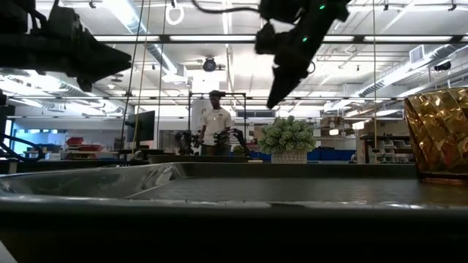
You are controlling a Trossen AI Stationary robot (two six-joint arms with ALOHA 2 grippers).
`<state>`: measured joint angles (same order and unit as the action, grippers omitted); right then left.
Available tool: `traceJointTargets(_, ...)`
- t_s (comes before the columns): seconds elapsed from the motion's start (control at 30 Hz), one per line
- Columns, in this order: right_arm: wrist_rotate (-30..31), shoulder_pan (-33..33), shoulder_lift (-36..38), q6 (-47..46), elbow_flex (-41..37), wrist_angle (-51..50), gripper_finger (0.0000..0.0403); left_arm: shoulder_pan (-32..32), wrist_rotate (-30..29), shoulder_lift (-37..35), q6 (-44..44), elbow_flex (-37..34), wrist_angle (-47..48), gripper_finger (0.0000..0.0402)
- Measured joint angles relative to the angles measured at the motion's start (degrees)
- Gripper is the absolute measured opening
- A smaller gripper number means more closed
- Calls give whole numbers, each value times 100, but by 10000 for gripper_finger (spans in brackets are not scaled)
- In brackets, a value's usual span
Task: Pick and place plate/cup/fork/spoon on tray
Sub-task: Put the black plate on the black tray to the bottom left of the orange cup
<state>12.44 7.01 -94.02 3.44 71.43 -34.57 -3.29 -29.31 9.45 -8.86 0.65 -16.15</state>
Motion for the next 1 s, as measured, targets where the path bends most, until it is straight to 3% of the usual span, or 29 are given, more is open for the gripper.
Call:
traceJointTargets(0.17, 34, 81, -636, 705, 330, 466, 109, 1, -70, 354, -209, 324, 342, 128)
traceJointTargets(0.47, 96, 153, -1552, 1569, 1024, 801, 109, 221, -220, 614, -1017, 1229, 2387, 128)
traceJointTargets(0.57, 416, 177, -1658, 1791, 1119, 790, 109, 414, -218, 833, -1312, 1236, 2483, 128)
traceJointTargets(0.67, 1110, 183, -1656, 1989, 1120, 755, 110, 734, -166, 1239, -1571, 1236, 2481, 128)
traceJointTargets(0.77, 1484, 189, -1558, 2068, 1118, 678, 110, 1227, 77, 1698, -1685, 1244, 2314, 128)
traceJointTargets(1.0, 1262, 170, -1141, 1876, 1120, 473, 110, 2680, 1304, 2803, -1776, 1245, 1888, 128)
